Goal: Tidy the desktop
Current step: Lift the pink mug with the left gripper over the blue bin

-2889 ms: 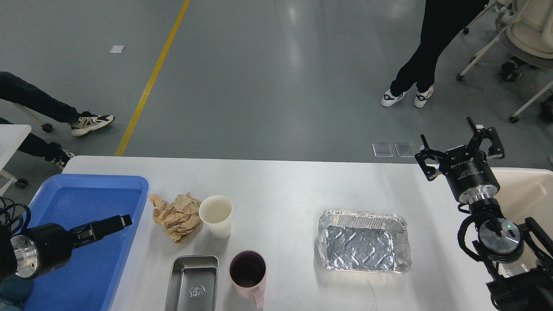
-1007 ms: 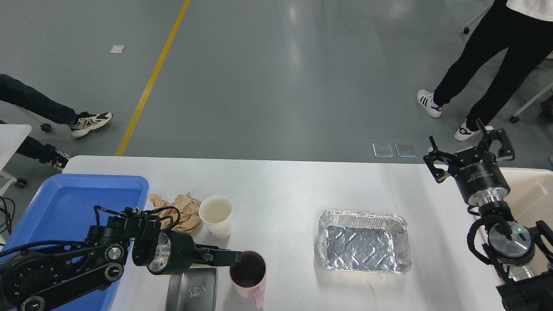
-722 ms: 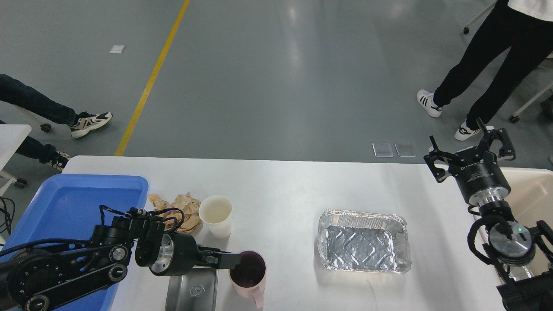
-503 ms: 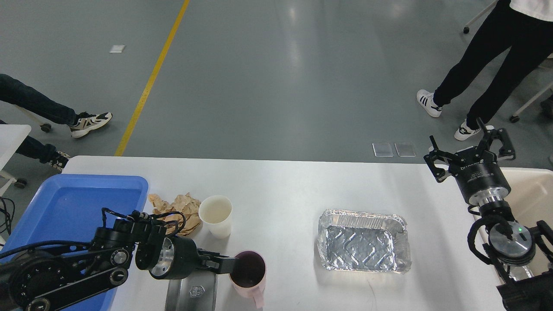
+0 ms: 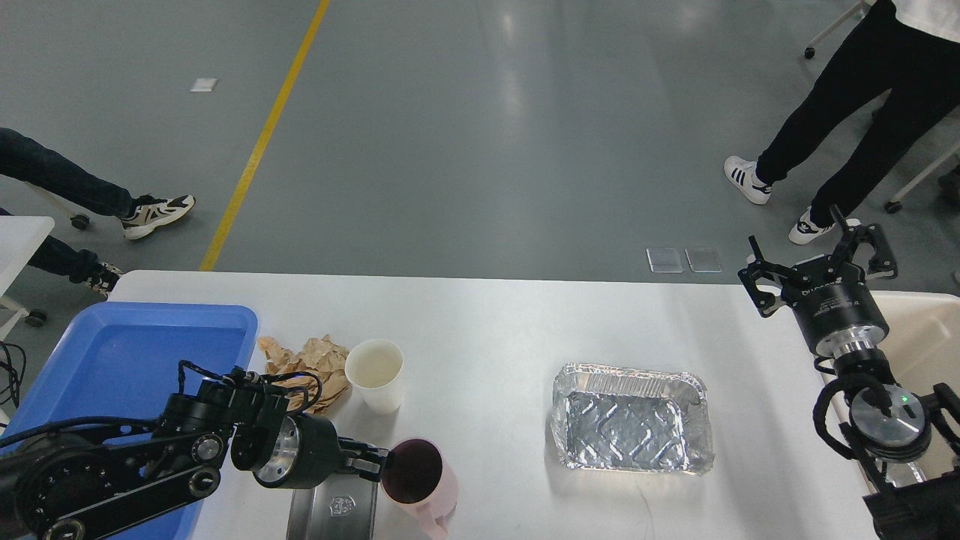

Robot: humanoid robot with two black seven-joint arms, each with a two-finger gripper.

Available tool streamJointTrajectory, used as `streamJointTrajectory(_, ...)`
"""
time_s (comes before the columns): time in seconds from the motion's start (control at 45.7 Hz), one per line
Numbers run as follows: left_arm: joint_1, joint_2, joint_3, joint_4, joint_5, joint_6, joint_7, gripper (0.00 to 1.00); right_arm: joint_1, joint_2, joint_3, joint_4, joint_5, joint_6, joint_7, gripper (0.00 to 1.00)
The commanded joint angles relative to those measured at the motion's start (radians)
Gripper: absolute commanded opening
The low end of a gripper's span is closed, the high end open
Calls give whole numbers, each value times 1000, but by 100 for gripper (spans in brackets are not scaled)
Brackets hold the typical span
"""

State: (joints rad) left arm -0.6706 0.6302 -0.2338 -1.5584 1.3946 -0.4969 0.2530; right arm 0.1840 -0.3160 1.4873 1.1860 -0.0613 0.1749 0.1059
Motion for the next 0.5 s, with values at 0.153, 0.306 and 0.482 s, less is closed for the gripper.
streamJointTrajectory(0.153, -18, -1, -2, -2, -3, -5, -1, 0, 0, 0, 1, -6, 0, 0, 0, 100)
streamJointTrajectory(0.306, -61, 5, -13, -12, -29, -12, -9, 0, 2, 0, -1, -6, 0, 0, 0, 100)
streamJointTrajectory(0.482, -177, 26, -33, -38, -158, -22, -20, 0, 2, 0, -2, -3, 0, 0, 0, 100)
